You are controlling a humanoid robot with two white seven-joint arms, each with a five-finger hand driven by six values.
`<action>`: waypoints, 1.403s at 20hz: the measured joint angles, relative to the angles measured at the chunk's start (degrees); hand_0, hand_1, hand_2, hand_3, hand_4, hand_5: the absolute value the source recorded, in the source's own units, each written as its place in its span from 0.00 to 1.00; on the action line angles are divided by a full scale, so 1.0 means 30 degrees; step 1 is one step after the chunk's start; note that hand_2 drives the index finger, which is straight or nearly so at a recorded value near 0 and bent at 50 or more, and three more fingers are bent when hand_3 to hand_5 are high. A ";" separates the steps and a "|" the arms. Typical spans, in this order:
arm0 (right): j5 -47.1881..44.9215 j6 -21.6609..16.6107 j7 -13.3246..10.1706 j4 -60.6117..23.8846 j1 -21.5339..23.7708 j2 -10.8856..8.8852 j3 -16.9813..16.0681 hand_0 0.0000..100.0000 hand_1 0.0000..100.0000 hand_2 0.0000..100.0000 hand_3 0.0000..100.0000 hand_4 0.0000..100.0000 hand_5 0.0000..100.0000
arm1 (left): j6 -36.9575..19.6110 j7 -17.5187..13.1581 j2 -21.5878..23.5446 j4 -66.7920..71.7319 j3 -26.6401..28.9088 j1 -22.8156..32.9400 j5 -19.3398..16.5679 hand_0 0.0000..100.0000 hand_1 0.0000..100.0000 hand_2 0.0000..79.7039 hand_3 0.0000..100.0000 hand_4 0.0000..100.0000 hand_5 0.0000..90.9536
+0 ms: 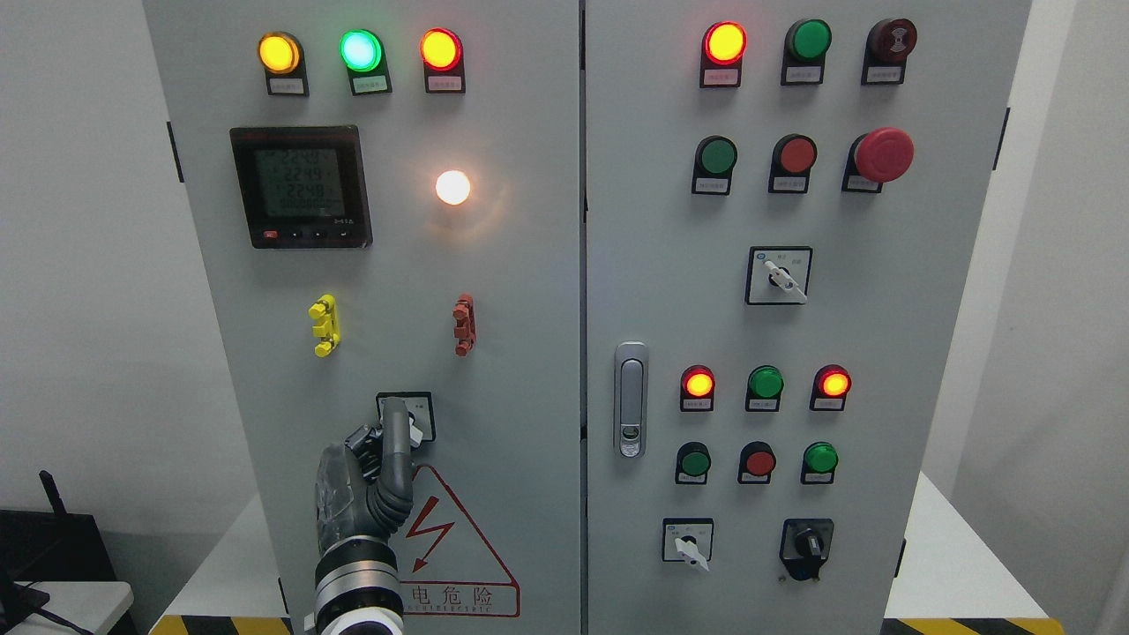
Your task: Turn on light switch 1
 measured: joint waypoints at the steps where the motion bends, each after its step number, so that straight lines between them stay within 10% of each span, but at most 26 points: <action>1: 0.0000 0.0001 0.0000 0.0000 0.0000 0.0000 0.0000 0.12 0.39 0.00 0.00 0.00 0.00 | 0.0011 -0.0009 0.0000 -0.0008 0.0000 0.0006 0.0000 0.20 0.15 0.63 0.85 0.95 0.96; 23: 0.0000 0.0002 0.0000 0.0000 -0.0001 -0.0003 0.0000 0.12 0.39 0.00 0.00 0.00 0.00 | -0.2102 0.0027 -0.0017 -0.0363 0.0054 0.1611 0.0000 0.15 0.16 0.64 0.85 0.96 0.96; 28: 0.0000 0.0002 0.0000 0.0000 -0.0002 -0.0004 0.0000 0.12 0.39 0.00 0.00 0.00 0.00 | -0.4745 -0.1418 0.0021 -0.0712 0.0193 0.3096 -0.0023 0.14 0.15 0.64 0.88 0.97 0.96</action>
